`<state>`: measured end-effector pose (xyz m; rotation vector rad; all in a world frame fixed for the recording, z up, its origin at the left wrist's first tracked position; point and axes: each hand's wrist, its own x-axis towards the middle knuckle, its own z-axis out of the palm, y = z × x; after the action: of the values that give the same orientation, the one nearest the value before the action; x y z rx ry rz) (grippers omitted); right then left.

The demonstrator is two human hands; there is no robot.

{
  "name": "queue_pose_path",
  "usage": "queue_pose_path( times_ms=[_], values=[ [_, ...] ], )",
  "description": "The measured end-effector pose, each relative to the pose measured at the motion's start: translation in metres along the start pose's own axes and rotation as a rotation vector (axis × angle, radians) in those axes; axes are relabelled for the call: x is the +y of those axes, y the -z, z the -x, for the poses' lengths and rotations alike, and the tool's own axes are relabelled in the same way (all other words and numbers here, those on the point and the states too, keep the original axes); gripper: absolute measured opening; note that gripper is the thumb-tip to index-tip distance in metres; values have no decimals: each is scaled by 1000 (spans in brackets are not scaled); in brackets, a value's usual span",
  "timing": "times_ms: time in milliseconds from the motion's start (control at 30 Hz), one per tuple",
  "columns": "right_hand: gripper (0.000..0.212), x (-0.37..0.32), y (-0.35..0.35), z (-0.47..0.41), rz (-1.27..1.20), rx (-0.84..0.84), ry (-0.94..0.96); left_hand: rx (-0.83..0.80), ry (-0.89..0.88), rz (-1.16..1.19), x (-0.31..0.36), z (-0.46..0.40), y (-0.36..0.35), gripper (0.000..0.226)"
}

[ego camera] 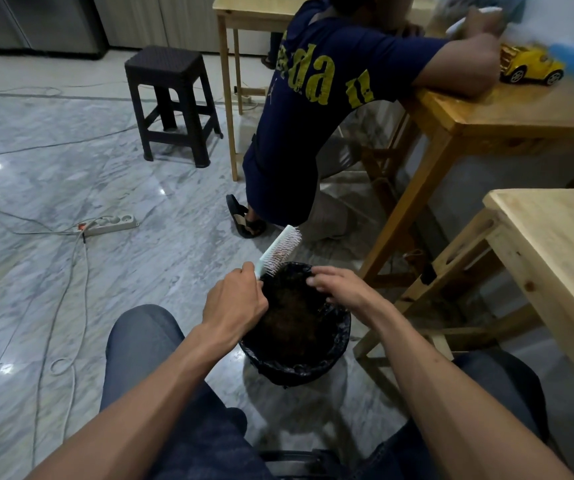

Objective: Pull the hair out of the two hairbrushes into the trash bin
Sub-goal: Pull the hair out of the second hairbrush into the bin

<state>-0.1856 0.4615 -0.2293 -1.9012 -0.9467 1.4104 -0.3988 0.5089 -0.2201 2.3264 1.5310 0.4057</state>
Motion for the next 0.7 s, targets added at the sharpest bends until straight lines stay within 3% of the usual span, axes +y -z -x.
queue_pose_path(
  times_ms=[133,267,467,700],
  values=[
    [47,-16,-14,-1,-181,-78,107,-40,-47,15,8,2,-5,17],
    [18,-16,-16,-6,-265,76,147,-33,-56,33,8,2,-3,17],
    [17,-8,4,-1,-304,269,113,-22,13,-3,1,0,7,17],
    [12,4,16,3,135,281,-23,-44,8,-39,7,6,16,19]
  ],
)
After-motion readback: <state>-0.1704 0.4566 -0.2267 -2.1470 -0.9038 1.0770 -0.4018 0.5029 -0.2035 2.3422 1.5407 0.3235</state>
